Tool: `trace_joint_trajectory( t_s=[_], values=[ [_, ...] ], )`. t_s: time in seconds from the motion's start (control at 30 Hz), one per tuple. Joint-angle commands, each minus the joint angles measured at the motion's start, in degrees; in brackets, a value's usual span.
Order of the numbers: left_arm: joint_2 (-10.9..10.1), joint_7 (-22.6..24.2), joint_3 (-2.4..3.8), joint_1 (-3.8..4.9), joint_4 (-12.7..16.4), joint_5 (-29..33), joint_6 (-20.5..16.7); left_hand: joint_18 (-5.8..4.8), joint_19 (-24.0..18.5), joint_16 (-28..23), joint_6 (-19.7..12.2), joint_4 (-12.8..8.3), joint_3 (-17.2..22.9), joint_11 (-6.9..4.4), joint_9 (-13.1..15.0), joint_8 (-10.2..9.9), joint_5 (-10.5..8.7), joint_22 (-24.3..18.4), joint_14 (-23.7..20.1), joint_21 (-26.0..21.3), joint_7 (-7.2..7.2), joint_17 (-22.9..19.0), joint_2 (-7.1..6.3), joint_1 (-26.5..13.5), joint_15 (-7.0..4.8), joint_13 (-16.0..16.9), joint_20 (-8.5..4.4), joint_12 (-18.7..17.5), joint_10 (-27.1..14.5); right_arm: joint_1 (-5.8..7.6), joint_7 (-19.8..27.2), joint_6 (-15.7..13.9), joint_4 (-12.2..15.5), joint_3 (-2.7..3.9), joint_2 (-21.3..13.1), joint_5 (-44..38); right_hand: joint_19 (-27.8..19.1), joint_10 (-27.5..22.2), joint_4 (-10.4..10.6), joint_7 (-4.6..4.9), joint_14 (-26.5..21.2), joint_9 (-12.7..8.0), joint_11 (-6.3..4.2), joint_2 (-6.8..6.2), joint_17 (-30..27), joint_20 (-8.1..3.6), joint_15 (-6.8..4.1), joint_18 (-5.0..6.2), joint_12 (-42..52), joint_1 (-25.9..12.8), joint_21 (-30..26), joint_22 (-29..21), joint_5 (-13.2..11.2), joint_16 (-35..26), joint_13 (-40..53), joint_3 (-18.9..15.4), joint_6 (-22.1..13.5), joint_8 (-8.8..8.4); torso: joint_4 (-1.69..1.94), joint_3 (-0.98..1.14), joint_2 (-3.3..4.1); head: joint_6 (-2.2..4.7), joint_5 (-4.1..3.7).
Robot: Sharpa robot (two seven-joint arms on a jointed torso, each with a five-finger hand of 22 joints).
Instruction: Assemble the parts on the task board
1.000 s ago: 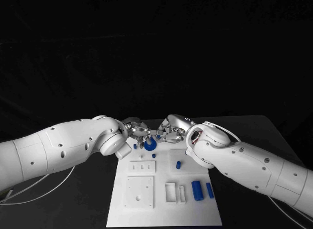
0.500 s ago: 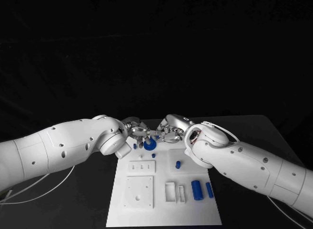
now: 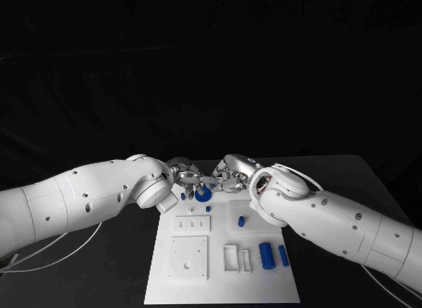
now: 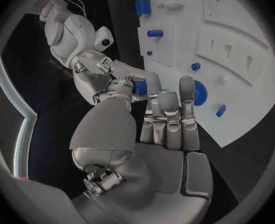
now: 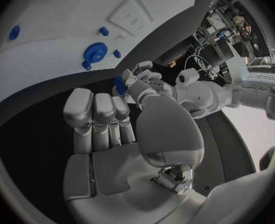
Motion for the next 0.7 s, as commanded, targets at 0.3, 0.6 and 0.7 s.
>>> trace_joint_trajectory(
  t_s=[0.3,0.6,0.7],
  values=[
    [0.21,0.40,0.00,0.02,0.02,-0.53,0.12,-0.29,0.62,0.30,0.01,-1.64,-0.98,-0.06,-0.28,-0.37,0.30,1.20,-0.55,-1.27,-0.17,-0.30,2.08,0.23,0.05,0.05,-0.12,0.02,-0.41,0.01,-0.04,0.84,0.37,-0.13,0.16,-0.70,0.54,-0.12,-0.01,-0.63,0.19,0.14,-0.47,0.19,0.03,0.08,0.00,-0.61,-0.24,0.11,0.15,7.07,0.06,-0.28,-0.10,0.42,1.48,0.24,-0.03,0.09,0.01,-0.08,0.22],
    [0.35,0.48,-0.01,0.02,0.03,-0.41,0.38,-0.40,0.74,0.18,-0.27,-4.88,-1.22,-0.17,-1.67,-0.40,6.07,2.07,-0.60,-1.82,-0.39,-0.46,5.00,1.74,-0.03,-0.19,-0.21,-0.40,-0.46,0.01,-0.13,0.65,0.32,-0.18,0.26,-0.79,0.56,-0.14,-0.01,-0.63,0.21,0.14,-0.47,0.18,0.07,0.09,0.01,-0.59,-0.26,0.12,0.16,7.08,0.10,-0.23,-0.13,0.55,1.46,0.24,-0.01,0.09,0.00,-0.26,0.27],
    [0.42,0.47,-0.01,0.02,-0.08,-0.33,0.53,-0.42,0.74,0.14,-0.59,-5.93,-0.50,-0.16,-2.33,-0.44,8.93,2.34,-0.63,-2.00,-0.40,-0.50,5.98,2.21,-0.04,-0.29,-0.23,-0.59,-0.53,0.01,-0.16,0.53,0.34,-0.18,0.28,-0.82,0.56,-0.14,-0.01,-0.63,0.21,0.14,-0.47,0.18,0.07,0.09,0.01,-0.59,-0.26,0.12,0.16,7.08,0.10,-0.23,-0.13,0.55,1.46,0.24,-0.02,0.08,0.02,-0.29,0.30]
  ],
)
